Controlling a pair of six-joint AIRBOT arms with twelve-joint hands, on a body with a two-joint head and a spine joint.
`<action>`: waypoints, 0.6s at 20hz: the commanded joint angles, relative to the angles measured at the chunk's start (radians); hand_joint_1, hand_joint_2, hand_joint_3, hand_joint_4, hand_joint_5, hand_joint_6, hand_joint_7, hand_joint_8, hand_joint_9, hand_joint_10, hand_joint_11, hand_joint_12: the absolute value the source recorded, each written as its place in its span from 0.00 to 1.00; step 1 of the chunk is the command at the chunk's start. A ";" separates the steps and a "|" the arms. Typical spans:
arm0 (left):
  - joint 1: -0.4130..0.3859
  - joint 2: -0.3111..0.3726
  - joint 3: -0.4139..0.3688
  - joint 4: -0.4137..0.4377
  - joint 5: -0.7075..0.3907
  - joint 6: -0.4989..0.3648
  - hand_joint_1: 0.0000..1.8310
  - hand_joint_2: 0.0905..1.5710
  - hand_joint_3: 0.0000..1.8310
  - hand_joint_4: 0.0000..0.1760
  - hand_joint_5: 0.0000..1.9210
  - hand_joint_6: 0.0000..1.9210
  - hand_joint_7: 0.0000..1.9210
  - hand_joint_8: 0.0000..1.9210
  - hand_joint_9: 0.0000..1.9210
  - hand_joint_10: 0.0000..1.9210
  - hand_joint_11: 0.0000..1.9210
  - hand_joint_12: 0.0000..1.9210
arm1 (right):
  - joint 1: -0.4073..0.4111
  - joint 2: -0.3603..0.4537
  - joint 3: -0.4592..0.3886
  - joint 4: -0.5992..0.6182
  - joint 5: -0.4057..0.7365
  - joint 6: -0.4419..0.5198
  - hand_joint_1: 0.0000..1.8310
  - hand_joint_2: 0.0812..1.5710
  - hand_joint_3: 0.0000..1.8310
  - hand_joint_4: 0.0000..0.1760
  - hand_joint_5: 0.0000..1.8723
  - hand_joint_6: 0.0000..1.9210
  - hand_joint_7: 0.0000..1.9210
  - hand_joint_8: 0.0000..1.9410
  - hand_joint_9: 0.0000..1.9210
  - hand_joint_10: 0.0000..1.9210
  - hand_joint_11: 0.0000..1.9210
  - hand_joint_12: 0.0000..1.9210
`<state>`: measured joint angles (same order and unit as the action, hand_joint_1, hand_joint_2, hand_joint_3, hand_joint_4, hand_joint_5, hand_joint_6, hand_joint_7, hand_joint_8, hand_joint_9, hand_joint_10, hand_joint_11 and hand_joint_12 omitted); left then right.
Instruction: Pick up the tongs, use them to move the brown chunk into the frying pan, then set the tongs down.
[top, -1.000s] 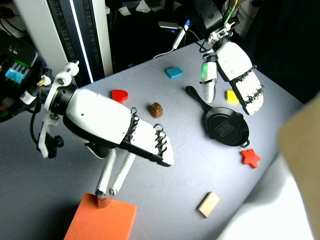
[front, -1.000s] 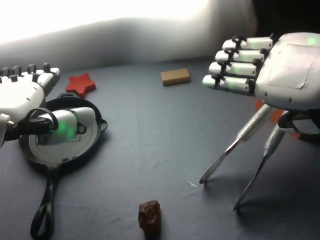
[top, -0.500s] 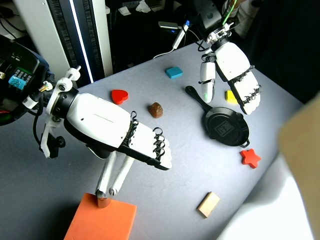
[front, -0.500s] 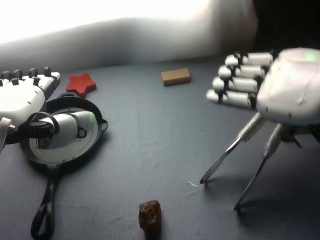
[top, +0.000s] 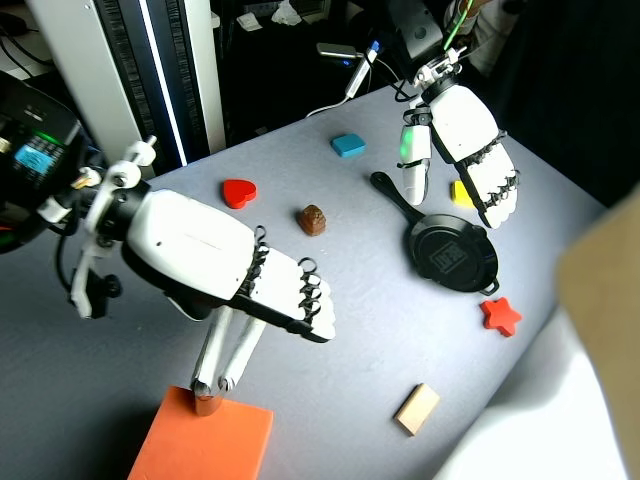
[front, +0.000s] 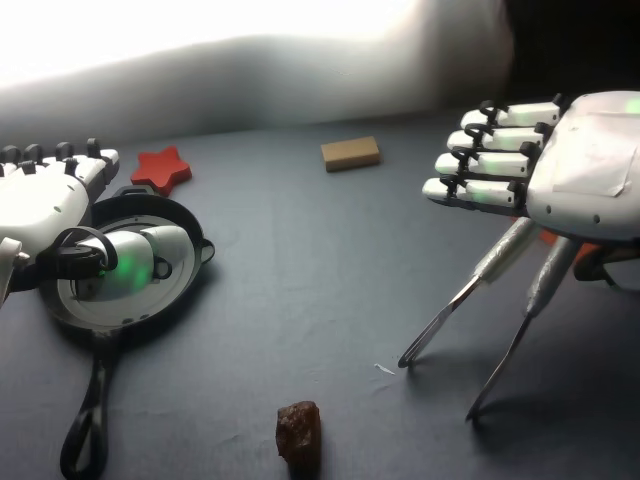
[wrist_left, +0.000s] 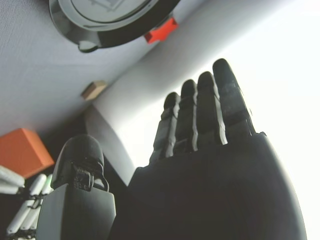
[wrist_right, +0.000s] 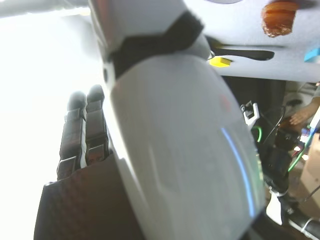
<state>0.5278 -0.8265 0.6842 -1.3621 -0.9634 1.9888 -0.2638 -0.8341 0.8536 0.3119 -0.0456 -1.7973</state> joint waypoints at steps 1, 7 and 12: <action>-0.006 0.008 0.000 0.067 -0.071 0.000 0.00 0.79 0.00 0.11 0.01 0.00 0.03 0.00 0.03 0.00 0.00 0.17 | 0.021 0.006 -0.002 -0.030 0.061 0.038 0.62 0.62 0.00 0.00 0.00 0.00 0.00 0.00 0.00 0.00 0.00 0.00; -0.011 0.007 -0.005 0.066 -0.071 0.000 0.00 0.80 0.00 0.12 0.02 0.00 0.04 0.00 0.03 0.00 0.00 0.17 | 0.073 -0.036 0.033 -0.172 -0.062 0.217 0.62 0.63 0.01 0.00 0.00 0.00 0.00 0.00 0.00 0.00 0.00 0.00; -0.009 0.007 -0.005 0.066 -0.071 0.000 0.00 0.79 0.00 0.12 0.02 0.00 0.04 0.00 0.04 0.00 0.00 0.22 | 0.071 -0.106 0.097 -0.229 -0.097 0.234 0.64 0.62 0.00 0.00 0.00 0.00 0.00 0.00 0.00 0.00 0.00 0.00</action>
<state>0.5255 -0.8265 0.6769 -1.3640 -0.9634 1.9888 -0.2035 -0.9512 0.9527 0.0826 -0.2314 -1.5589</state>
